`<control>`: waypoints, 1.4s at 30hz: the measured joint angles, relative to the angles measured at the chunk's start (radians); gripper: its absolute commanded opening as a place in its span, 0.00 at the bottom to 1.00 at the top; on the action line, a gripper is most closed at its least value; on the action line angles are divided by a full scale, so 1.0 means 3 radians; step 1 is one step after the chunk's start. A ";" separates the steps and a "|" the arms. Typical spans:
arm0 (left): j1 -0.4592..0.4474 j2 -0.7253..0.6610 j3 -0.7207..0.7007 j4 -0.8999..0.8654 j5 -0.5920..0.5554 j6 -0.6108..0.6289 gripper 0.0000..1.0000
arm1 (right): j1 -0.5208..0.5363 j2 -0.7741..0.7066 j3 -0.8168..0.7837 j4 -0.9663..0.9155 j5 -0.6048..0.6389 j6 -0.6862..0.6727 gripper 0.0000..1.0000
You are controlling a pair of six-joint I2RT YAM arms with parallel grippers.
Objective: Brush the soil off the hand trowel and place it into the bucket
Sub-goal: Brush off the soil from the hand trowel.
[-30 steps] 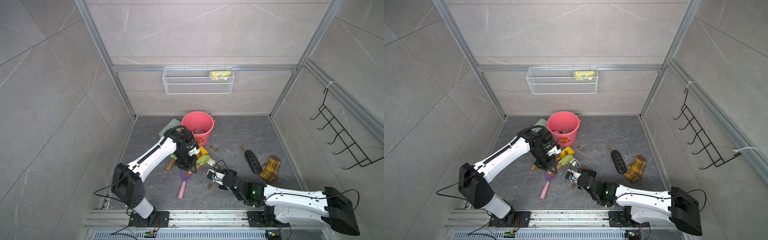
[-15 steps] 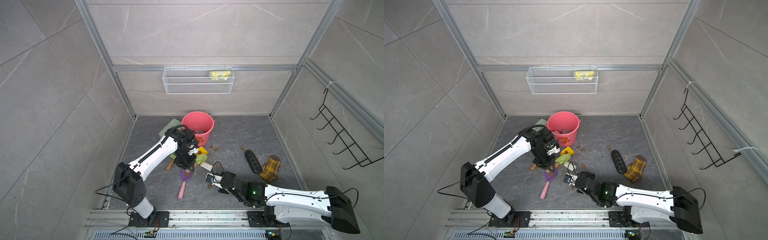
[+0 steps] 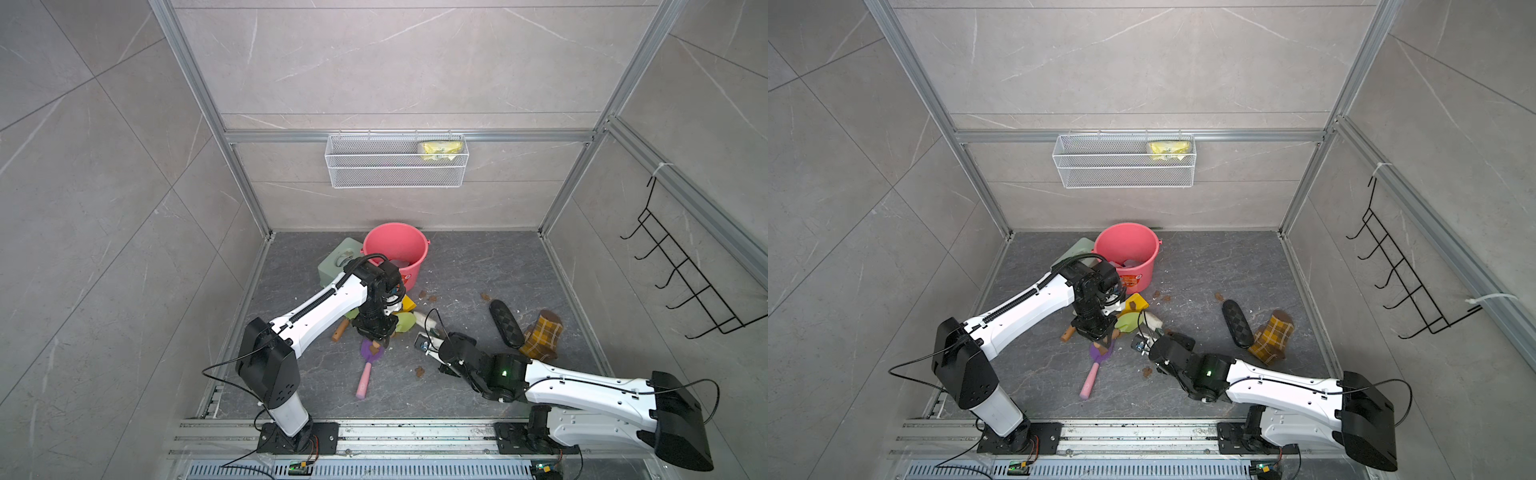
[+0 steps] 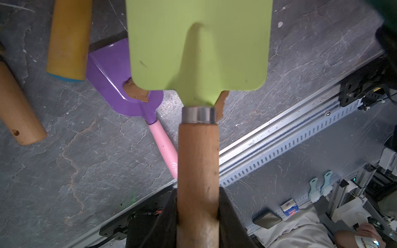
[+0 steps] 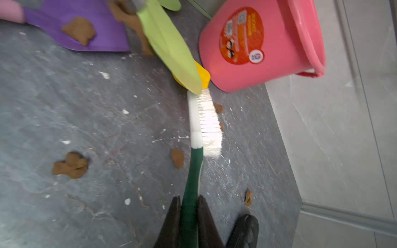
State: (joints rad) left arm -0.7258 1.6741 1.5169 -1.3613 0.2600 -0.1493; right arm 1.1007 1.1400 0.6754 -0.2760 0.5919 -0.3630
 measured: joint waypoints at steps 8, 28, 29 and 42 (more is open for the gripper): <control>0.0219 -0.0061 0.0017 0.0062 0.0270 0.0005 0.00 | -0.0034 -0.0095 0.0009 -0.0093 -0.0198 0.0267 0.00; 0.0361 -0.0126 -0.0130 0.0340 0.0567 0.0000 0.00 | 0.0239 -0.0516 -0.0014 0.0093 -0.0996 0.0359 0.00; 0.0361 -0.0126 -0.0131 0.0352 0.0567 0.0000 0.00 | 0.0239 -0.0504 -0.0014 0.0095 -0.0974 0.0365 0.00; 0.0342 -0.0130 -0.0134 0.0390 0.0565 -0.0028 0.00 | 0.0031 -0.0392 -0.0013 -0.0155 -0.0820 0.0682 0.00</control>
State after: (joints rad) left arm -0.6231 1.6352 1.4769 -1.2442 0.4294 -0.1577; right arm 1.1099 1.0225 0.6716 -0.3225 0.3458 -0.1585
